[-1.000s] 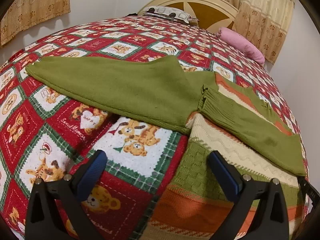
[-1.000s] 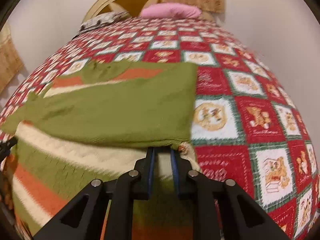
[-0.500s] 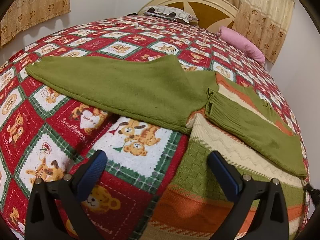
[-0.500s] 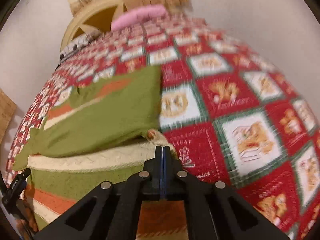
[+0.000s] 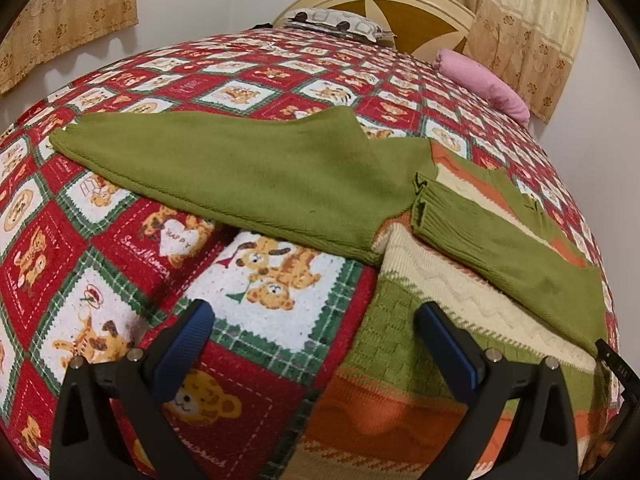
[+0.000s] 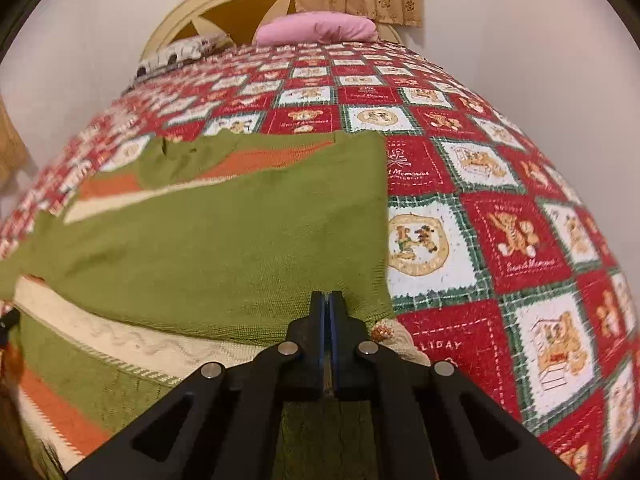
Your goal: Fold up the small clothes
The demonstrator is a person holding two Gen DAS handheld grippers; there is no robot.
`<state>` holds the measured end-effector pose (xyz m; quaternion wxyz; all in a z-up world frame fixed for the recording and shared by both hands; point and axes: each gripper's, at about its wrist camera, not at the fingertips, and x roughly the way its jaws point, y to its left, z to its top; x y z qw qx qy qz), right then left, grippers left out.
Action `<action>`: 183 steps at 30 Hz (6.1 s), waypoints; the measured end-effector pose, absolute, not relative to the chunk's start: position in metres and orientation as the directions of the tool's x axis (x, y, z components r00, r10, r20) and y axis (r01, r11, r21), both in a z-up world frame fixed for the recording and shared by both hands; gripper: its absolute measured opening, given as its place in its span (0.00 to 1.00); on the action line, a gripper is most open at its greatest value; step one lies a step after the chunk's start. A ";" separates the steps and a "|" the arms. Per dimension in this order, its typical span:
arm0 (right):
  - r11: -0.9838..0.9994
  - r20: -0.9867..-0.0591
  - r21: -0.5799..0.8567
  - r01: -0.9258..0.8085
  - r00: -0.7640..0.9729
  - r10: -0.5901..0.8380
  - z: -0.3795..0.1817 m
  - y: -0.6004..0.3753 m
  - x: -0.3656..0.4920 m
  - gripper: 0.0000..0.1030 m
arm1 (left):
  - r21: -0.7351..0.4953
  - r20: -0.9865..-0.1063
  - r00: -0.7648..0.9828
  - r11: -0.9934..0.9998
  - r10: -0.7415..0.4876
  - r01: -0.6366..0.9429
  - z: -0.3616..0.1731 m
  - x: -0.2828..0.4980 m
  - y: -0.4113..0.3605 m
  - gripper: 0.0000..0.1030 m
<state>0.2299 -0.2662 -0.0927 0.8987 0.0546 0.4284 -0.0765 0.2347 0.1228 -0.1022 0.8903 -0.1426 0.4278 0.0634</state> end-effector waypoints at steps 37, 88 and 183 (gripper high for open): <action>0.976 -0.764 0.115 0.183 0.645 -0.031 -0.095 -0.275 0.227 0.02 | -0.151 -0.787 0.524 0.721 0.326 -0.676 -0.107 0.315 0.363 0.14; 0.873 -0.672 0.485 0.049 0.660 0.336 -0.061 -0.223 0.251 0.71 | -0.217 -0.757 0.653 0.955 -0.034 -0.202 -0.095 0.250 0.114 0.88; 0.990 -0.765 0.119 0.070 0.642 0.047 -0.049 -0.274 -0.017 0.59 | -0.124 -0.756 0.621 0.977 -0.207 0.175 -0.077 0.071 0.165 0.96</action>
